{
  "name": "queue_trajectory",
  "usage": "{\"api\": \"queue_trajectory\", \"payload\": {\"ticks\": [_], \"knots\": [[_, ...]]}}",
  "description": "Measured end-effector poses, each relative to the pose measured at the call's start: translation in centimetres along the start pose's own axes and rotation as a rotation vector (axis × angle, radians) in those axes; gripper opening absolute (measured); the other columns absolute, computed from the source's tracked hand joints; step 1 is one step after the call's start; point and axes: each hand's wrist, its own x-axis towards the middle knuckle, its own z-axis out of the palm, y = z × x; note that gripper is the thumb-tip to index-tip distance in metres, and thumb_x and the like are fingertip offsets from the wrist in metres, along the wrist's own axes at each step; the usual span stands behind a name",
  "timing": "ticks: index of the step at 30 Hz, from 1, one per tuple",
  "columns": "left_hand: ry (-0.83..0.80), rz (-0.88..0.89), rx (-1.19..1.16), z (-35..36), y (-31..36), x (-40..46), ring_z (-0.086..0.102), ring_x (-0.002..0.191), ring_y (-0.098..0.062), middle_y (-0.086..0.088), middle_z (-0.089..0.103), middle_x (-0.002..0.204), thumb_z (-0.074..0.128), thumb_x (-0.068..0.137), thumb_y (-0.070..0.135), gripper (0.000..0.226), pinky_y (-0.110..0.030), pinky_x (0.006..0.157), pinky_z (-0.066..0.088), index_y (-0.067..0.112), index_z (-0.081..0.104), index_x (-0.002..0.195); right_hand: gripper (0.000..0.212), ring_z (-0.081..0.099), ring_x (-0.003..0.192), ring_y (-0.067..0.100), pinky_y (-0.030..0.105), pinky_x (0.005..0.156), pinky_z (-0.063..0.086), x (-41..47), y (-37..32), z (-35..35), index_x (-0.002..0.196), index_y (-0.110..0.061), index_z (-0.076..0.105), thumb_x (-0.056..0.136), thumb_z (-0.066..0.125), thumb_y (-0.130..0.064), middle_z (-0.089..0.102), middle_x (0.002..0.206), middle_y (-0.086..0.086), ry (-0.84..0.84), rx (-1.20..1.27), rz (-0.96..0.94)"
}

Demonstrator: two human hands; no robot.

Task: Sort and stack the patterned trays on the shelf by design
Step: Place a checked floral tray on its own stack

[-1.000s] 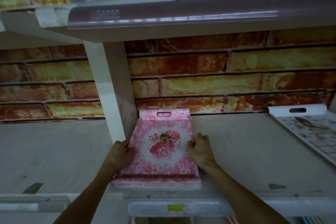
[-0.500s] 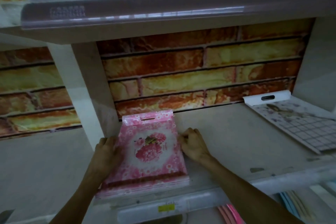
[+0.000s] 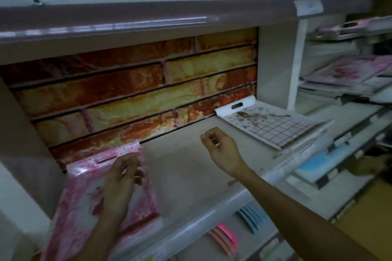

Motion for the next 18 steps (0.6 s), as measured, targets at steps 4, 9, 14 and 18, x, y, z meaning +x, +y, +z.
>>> {"api": "queue_trajectory", "payload": {"ticks": [4,9,14,18], "knots": [[-0.060,-0.003,-0.069,5.0,0.0,-0.7,0.057,0.049,-0.009,-0.010,0.062,0.081,0.049,0.097,0.003,0.020,-0.018,0.045,0.046,0.014,0.066,0.097,0.021,0.047,0.059,0.003,0.015,0.057,0.039,0.5,1.3,-5.3,0.080,-0.017,0.055,0.094,0.057,-0.031,0.055,0.067,0.002,0.039,0.017,-0.002],[-0.067,-0.093,-0.113,13.1,0.2,-1.2,0.058,0.048,-0.014,-0.015,0.061,0.085,0.048,0.097,0.002,0.018,-0.021,0.043,0.047,0.002,0.064,0.106,0.017,0.054,0.063,0.011,0.020,0.060,0.042,1.3,3.4,-12.6,0.081,-0.019,0.057,0.093,0.057,-0.031,0.063,0.073,0.009,0.062,0.018,-0.032],[-0.123,-0.220,-0.131,21.0,0.1,-1.3,0.057,0.062,-0.030,-0.022,0.060,0.094,0.049,0.097,0.002,0.019,-0.035,0.057,0.049,0.006,0.067,0.099,0.015,0.056,0.065,0.002,0.014,0.061,0.043,3.1,5.5,-19.4,0.081,-0.021,0.057,0.094,0.057,-0.028,0.062,0.070,-0.005,0.048,0.020,-0.065],[-0.155,-0.323,-0.108,26.0,-0.5,-1.5,0.060,0.062,-0.030,-0.021,0.062,0.096,0.050,0.096,0.003,0.016,-0.036,0.056,0.053,0.004,0.066,0.101,0.016,0.055,0.062,0.003,0.019,0.060,0.044,4.5,6.9,-23.5,0.080,-0.026,0.057,0.095,0.056,-0.032,0.062,0.070,-0.003,0.041,0.050,-0.045]]}}
